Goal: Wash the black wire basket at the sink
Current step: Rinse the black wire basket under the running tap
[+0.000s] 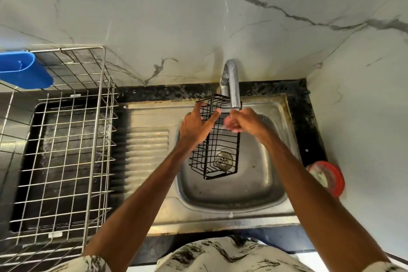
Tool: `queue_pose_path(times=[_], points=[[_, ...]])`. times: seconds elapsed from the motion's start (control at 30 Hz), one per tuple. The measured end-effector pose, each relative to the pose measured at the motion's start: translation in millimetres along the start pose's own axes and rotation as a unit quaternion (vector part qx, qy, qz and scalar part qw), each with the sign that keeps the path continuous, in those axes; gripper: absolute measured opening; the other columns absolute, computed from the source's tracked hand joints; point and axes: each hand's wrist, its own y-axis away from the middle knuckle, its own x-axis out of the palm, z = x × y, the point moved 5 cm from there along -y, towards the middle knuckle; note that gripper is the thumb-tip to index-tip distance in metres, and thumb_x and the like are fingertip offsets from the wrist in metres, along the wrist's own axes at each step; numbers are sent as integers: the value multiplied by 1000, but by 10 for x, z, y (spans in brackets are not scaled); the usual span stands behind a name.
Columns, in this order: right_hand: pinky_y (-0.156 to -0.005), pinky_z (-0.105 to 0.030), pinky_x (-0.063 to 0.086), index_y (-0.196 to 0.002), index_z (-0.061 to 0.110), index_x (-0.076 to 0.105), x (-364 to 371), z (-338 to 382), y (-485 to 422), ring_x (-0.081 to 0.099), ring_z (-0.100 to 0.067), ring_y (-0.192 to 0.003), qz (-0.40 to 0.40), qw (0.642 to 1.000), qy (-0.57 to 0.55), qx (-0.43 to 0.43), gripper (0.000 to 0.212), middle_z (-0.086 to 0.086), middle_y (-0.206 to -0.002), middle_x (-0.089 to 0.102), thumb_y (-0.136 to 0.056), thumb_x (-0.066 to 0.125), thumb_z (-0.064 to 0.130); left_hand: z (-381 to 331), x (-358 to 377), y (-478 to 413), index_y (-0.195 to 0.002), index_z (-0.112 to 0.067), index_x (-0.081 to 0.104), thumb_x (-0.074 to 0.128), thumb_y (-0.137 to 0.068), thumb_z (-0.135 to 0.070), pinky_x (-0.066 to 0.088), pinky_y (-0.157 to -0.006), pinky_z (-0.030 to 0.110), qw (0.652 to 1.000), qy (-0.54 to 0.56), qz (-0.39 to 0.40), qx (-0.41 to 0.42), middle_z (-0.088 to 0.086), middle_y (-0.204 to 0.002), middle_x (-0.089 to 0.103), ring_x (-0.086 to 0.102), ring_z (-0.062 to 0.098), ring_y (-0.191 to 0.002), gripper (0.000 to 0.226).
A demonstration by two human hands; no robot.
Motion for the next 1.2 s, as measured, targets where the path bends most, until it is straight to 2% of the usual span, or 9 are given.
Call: queue_pose_path(times=[0.2, 0.37, 0.47, 0.6, 0.77, 0.93, 1.03, 1.1, 1.2], points=[[-74, -30, 62, -104, -3, 66, 85, 215, -36, 73, -24, -80, -34, 940, -338, 39, 33, -17, -90, 73, -108, 37, 11, 13, 1, 19, -152, -25, 41, 46, -90, -80, 58, -95, 52, 1000, 21, 12, 10, 7, -119, 75, 72, 25, -104, 82], [-48, -16, 46, -82, 6, 66, 315, -78, 164, 62, -3, -52, 40, 993, 108, 9, 28, -4, -72, 68, -105, 51, 13, 99, -14, 4, -147, -30, 43, 47, -86, -84, 61, -90, 45, 998, 54, 5, 13, 1, -117, 74, 72, 20, -100, 82], [-54, -21, 52, -88, 1, 68, 360, -247, 210, 68, -14, -62, 88, 984, 148, 43, 23, -9, -79, 72, -103, 54, 12, 123, -24, 19, -145, -29, 44, 54, -91, -75, 61, -87, 42, 998, 62, 10, 23, -4, -110, 71, 72, 18, -92, 71], [-85, -33, 61, -113, -2, 68, 139, -125, 105, 74, -27, -97, -28, 980, -196, 31, 38, -19, -107, 75, -109, 43, 25, 108, -22, 46, -146, -32, 42, 51, -87, -80, 60, -91, 45, 997, 64, 15, 37, 1, -123, 71, 71, 20, -98, 77], [-62, -26, 60, -108, -6, 64, 136, 50, 103, 70, -19, -71, -30, 872, -482, 83, 24, -16, -90, 70, -106, 46, 9, 67, -15, 90, -148, -33, 40, 51, -85, -82, 59, -95, 50, 996, 73, 29, 51, 3, -139, 65, 69, 21, -108, 80], [-62, -24, 56, -91, 6, 64, 134, -28, 143, 65, -14, -67, -86, 913, -397, 31, 22, -6, -78, 68, -105, 48, 12, 76, -30, 82, -152, -26, 41, 59, -89, -71, 56, -100, 50, 993, 96, 33, 53, 6, -142, 62, 65, 21, -115, 79], [-67, -24, 55, -89, 6, 69, 283, -218, 239, 65, -7, -68, -102, 992, -51, -52, 28, 0, -77, 68, -106, 49, 18, 107, -43, 65, -151, -30, 40, 59, -86, -75, 56, -99, 51, 993, 111, 30, 38, 6, -140, 63, 66, 22, -116, 81], [-77, -30, 57, -92, 5, 73, 598, -410, 289, 68, -9, -75, 52, 985, 157, -37, 18, 1, -80, 70, -100, 58, 11, 129, -34, 65, -148, -34, 41, 58, -83, -81, 57, -98, 53, 991, 126, 33, 27, 2, -133, 67, 68, 22, -114, 82], [-86, -35, 61, -105, -3, 72, 697, -525, 342, 74, -25, -93, 89, 996, 20, 25, 16, -18, -102, 74, -98, 58, 0, 157, -22, 69, -145, -29, 45, 63, -91, -67, 60, -93, 48, 988, 147, 40, 22, -14, -110, 70, 70, 8, -98, 69]])
